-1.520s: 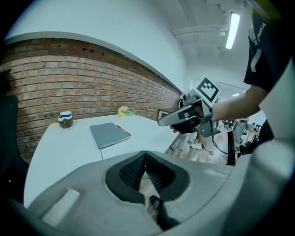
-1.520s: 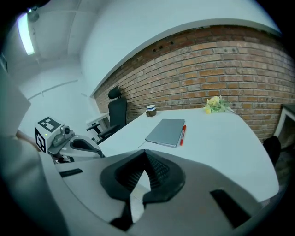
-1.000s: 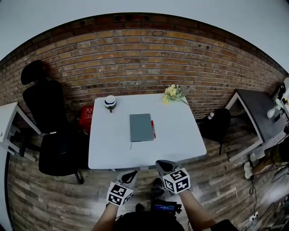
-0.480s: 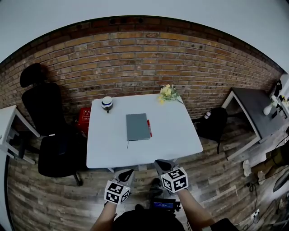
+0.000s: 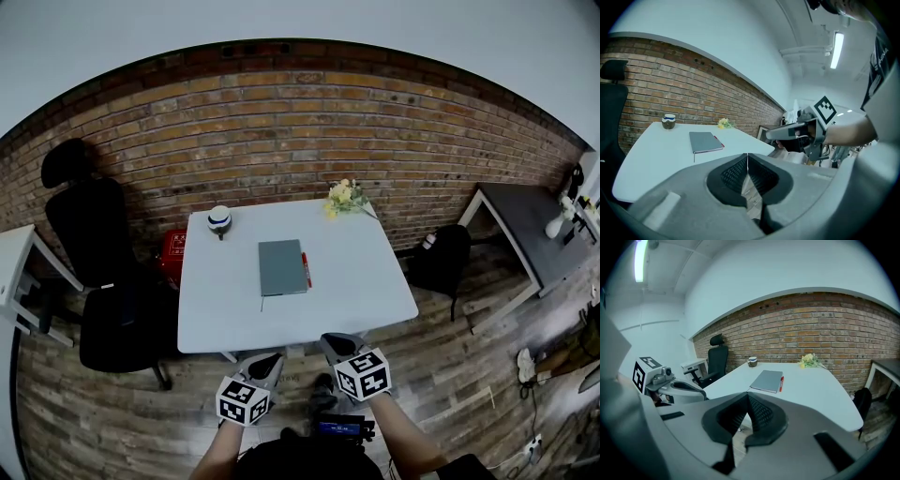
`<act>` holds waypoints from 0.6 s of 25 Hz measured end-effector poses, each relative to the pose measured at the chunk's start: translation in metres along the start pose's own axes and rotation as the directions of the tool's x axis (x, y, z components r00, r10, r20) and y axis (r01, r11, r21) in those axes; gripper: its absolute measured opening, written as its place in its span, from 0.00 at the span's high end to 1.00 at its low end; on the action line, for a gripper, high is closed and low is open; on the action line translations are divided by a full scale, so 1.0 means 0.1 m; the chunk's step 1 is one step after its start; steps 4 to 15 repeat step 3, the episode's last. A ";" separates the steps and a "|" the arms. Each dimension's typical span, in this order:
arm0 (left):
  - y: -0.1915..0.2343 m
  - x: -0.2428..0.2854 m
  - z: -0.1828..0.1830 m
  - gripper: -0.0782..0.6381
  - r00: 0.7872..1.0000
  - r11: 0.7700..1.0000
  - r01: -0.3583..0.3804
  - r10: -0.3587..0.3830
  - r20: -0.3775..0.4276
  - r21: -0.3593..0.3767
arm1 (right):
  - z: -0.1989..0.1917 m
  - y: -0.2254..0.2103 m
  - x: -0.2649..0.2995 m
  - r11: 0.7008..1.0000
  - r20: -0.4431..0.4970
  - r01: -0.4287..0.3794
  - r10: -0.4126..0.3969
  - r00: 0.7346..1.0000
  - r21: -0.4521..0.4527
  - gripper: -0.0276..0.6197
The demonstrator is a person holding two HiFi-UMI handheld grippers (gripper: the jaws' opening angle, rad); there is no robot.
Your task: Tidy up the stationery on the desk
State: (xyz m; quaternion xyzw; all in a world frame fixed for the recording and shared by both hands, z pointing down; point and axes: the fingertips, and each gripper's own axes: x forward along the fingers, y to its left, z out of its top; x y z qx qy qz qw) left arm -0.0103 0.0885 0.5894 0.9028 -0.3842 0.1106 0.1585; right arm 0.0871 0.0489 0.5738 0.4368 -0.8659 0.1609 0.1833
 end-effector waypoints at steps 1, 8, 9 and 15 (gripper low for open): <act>-0.01 0.01 0.01 0.87 1.000 1.000 0.002 -0.002 0.002 -0.008 | 0.00 0.00 0.00 1.000 -0.002 -0.003 0.003 1.000 0.000 0.95; -0.03 0.04 0.03 0.87 1.000 1.000 0.007 -0.007 0.009 -0.026 | -0.01 -0.01 0.00 1.000 -0.006 -0.010 0.010 1.000 -0.002 0.95; -0.03 0.04 0.03 0.87 1.000 1.000 0.007 -0.007 0.009 -0.026 | -0.01 -0.01 0.00 1.000 -0.006 -0.010 0.010 1.000 -0.002 0.95; -0.03 0.04 0.03 0.87 1.000 1.000 0.007 -0.007 0.009 -0.026 | -0.01 -0.01 0.00 1.000 -0.006 -0.010 0.010 1.000 -0.002 0.95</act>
